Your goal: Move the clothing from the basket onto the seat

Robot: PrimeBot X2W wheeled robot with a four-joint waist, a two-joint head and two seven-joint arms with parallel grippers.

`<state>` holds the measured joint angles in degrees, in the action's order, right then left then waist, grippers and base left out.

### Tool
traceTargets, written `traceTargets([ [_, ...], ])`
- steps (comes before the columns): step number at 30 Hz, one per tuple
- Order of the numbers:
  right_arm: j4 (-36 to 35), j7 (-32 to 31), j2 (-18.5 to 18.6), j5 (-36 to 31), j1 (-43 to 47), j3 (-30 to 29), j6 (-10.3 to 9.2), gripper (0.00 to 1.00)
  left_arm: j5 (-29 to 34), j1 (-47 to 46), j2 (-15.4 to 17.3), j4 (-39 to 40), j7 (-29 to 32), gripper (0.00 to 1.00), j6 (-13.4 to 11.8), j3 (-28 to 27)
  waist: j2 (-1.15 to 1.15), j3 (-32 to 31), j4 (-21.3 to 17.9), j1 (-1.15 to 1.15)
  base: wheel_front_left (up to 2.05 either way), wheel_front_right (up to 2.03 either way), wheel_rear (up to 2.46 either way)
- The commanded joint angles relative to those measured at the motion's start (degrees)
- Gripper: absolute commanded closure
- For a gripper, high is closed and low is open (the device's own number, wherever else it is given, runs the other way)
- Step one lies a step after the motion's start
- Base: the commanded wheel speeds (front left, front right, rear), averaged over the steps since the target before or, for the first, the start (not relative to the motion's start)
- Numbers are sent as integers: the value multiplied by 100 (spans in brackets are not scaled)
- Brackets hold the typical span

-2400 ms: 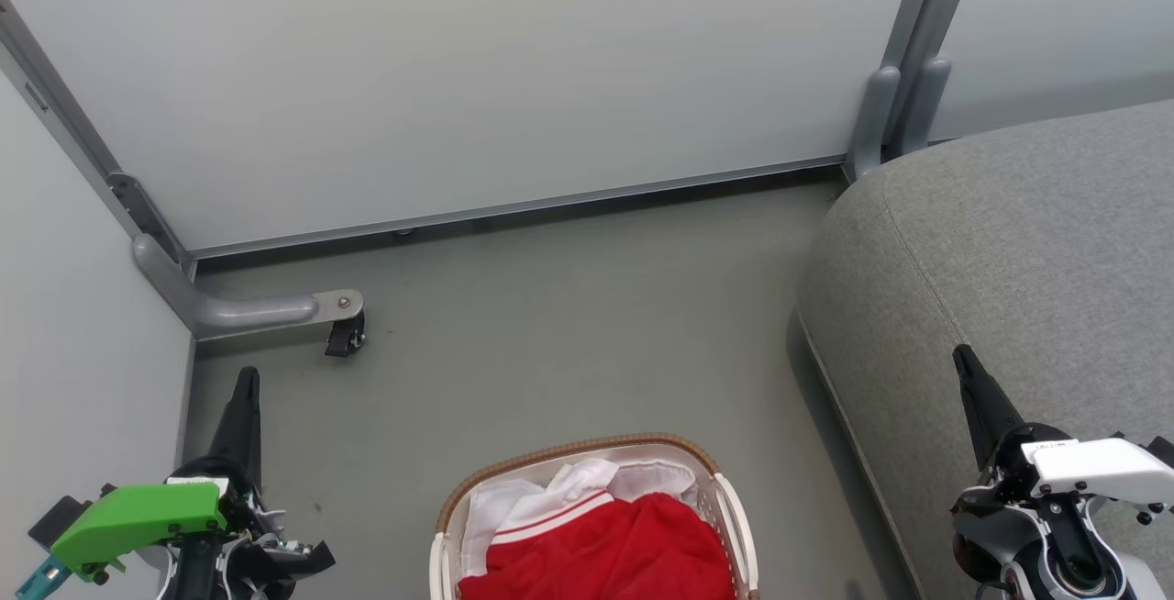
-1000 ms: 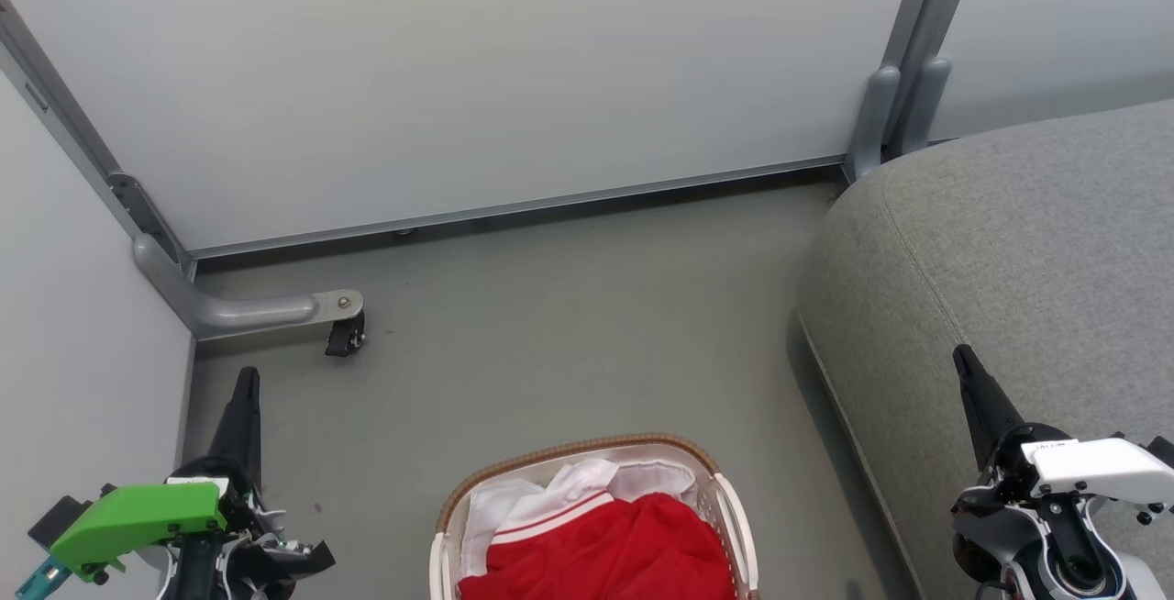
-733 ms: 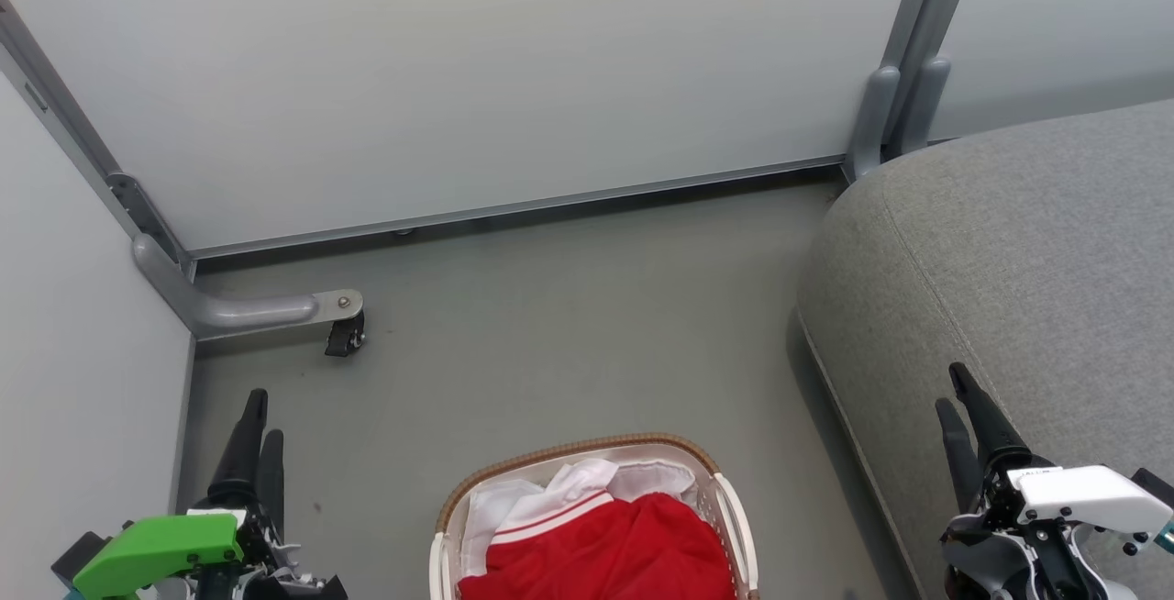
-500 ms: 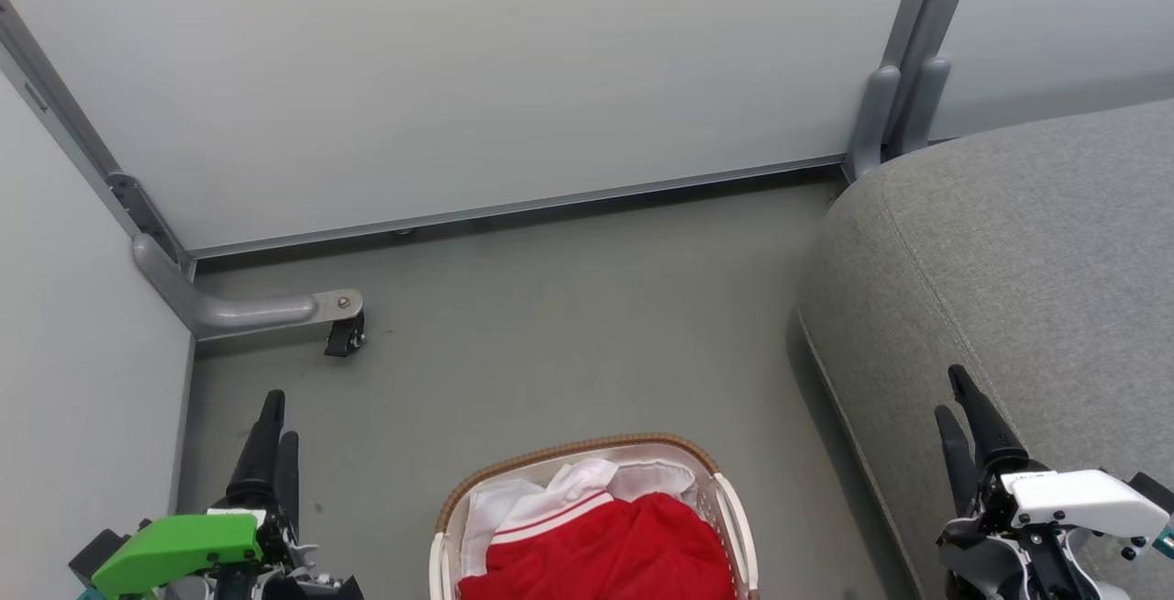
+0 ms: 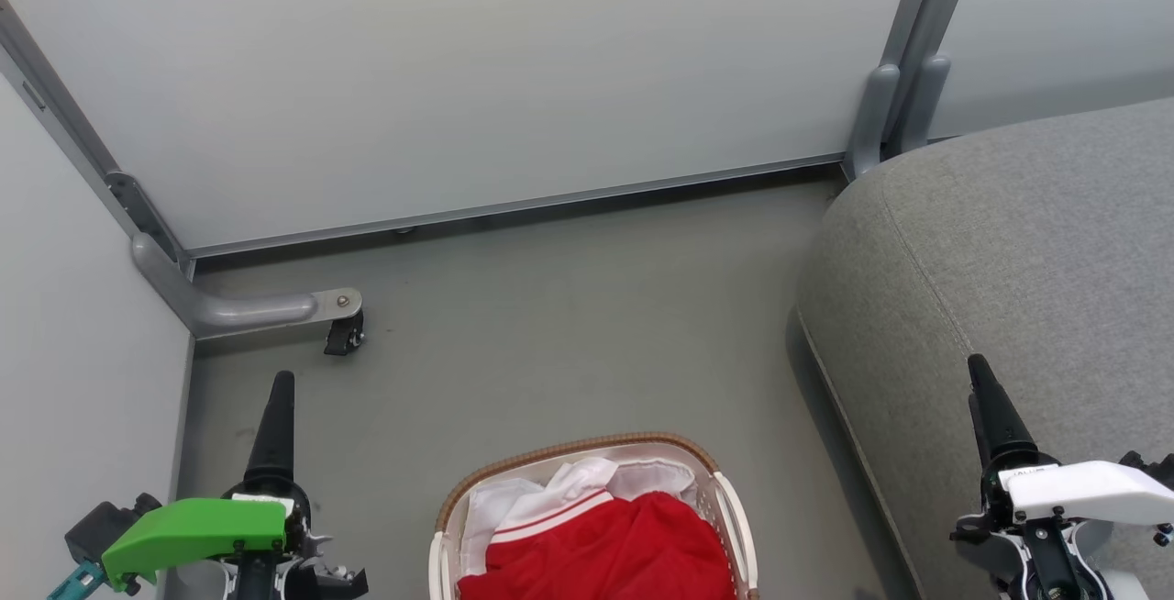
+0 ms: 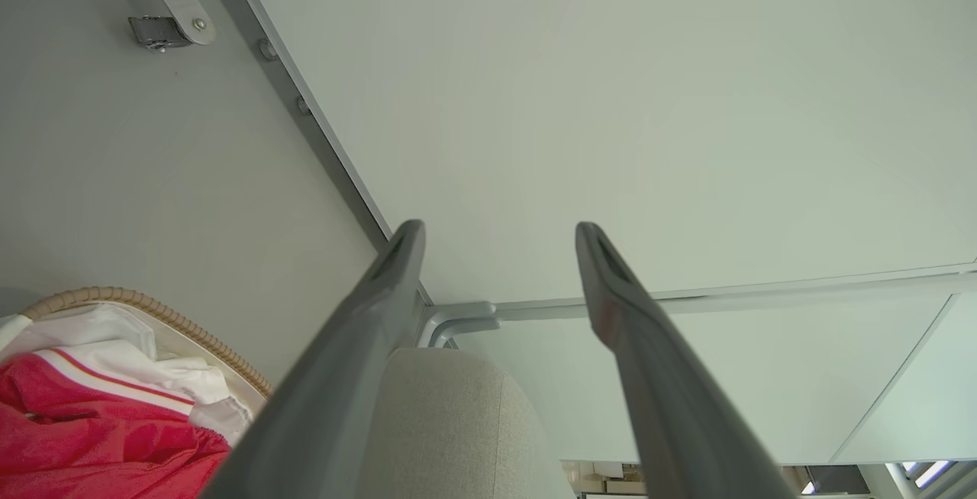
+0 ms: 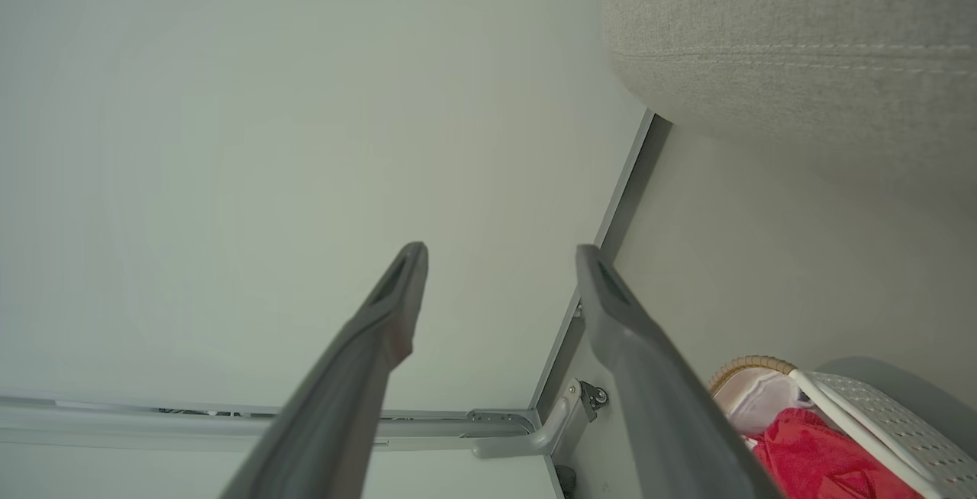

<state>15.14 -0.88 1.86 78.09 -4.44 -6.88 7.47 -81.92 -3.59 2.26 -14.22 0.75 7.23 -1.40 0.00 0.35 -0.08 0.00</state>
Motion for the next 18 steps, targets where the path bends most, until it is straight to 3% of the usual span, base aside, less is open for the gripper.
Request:
traceTargets([
  [1, -163, 72, 53, -253, -48, -44, 1, 0, 263, -130, 31, 158, -64, 0, 10, 44, 0, 2, 1, 0, 0, 0, 0],
  [18, -655, 440, 67, -2789, 91, 138, 1, 0, 2419, -149, 42, 451, -431, 0, -235, 410, 0, 29, 8, 0, 0, 0, 0],
])
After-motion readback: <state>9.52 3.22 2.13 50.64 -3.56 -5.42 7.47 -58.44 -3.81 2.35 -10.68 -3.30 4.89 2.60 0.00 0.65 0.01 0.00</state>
